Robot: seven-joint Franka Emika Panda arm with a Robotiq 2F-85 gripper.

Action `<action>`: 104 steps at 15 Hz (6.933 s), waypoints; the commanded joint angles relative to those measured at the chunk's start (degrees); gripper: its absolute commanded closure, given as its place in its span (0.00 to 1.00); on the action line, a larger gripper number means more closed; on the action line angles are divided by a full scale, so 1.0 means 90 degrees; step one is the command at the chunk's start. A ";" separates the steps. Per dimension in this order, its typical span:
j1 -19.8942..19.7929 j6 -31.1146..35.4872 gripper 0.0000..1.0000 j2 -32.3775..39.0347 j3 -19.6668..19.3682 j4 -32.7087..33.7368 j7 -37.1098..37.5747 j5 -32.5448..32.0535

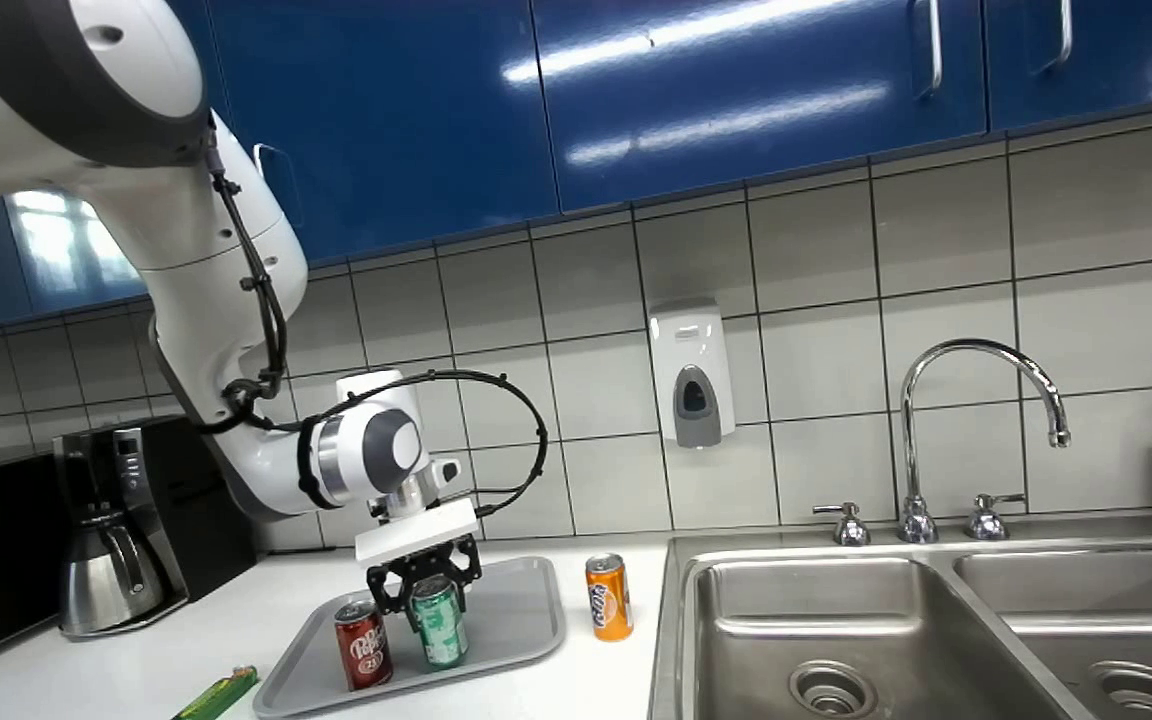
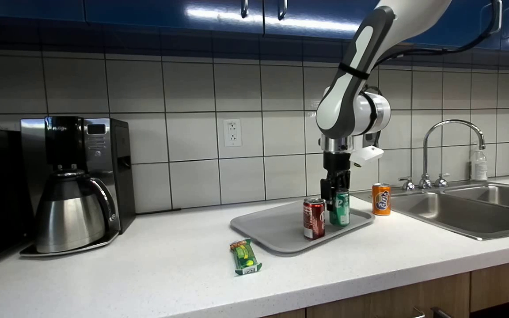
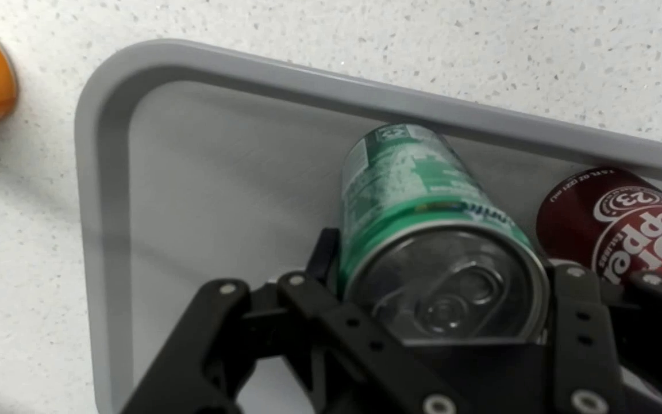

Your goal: Put the cans on the tray

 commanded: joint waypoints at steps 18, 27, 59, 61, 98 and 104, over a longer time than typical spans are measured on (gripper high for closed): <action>0.0033 0.0249 0.00 0.0117 -0.0034 0.0336 0.0733 -0.0381; -0.0139 0.0426 0.00 -0.0585 0.0021 0.0067 0.0541 -0.0150; -0.1302 0.0195 0.00 -0.0210 -0.0931 0.0841 -0.0359 0.1039; -0.1322 0.0166 0.00 0.0026 -0.0898 0.1036 -0.0306 0.1027; -0.1449 -0.0266 0.62 0.1572 -0.0853 0.2262 0.0036 0.0435; -0.1470 -0.0233 0.62 0.1338 -0.0791 0.2108 -0.0033 0.0478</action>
